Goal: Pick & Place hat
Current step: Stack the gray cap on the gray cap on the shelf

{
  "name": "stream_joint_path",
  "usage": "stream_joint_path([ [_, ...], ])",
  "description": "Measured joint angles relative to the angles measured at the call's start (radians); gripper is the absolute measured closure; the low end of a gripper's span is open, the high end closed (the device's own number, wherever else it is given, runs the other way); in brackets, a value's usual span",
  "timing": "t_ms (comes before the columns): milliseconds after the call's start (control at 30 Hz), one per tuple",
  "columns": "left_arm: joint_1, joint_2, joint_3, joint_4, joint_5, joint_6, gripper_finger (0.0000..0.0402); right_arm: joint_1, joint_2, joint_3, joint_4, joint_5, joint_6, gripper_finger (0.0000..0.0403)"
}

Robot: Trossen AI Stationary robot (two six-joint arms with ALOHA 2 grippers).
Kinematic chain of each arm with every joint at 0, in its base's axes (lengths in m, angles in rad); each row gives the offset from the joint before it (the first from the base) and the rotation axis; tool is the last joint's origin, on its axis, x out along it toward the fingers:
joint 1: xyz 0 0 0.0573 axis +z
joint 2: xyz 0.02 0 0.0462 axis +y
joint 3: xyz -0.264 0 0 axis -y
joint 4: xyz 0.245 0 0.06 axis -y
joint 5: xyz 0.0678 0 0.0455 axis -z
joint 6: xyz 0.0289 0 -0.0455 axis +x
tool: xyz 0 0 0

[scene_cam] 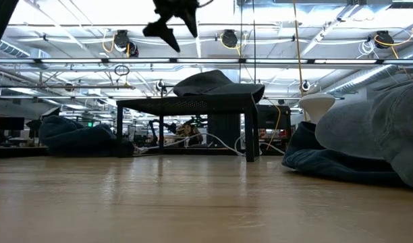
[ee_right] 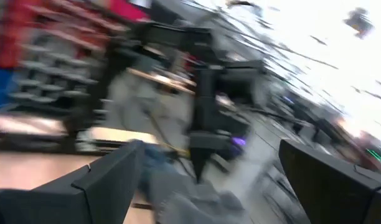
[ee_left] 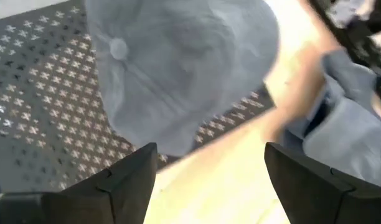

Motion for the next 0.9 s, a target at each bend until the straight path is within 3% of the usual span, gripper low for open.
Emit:
stream_joint_path([
  [100,-0.025,-0.04,0.0,-0.02,0.021,0.002,0.0103,-0.048,0.0,0.0,-0.11,-0.229,0.091,0.0037],
  [433,-0.091,-0.145,0.0,-0.071,0.02,-0.049,0.0103,-0.327,0.001,0.014,-0.659,-0.87,0.678,0.0037],
  [700,-0.128,-0.169,0.0,-0.107,0.025,-0.021,0.0103,-0.579,0.0,0.046,-0.974,-1.281,0.817,0.0037],
  [900,-0.131,-0.169,0.0,-0.122,0.103,0.059,0.0103,-0.784,0.002,0.046,-1.128,-1.477,0.81,0.0037],
])
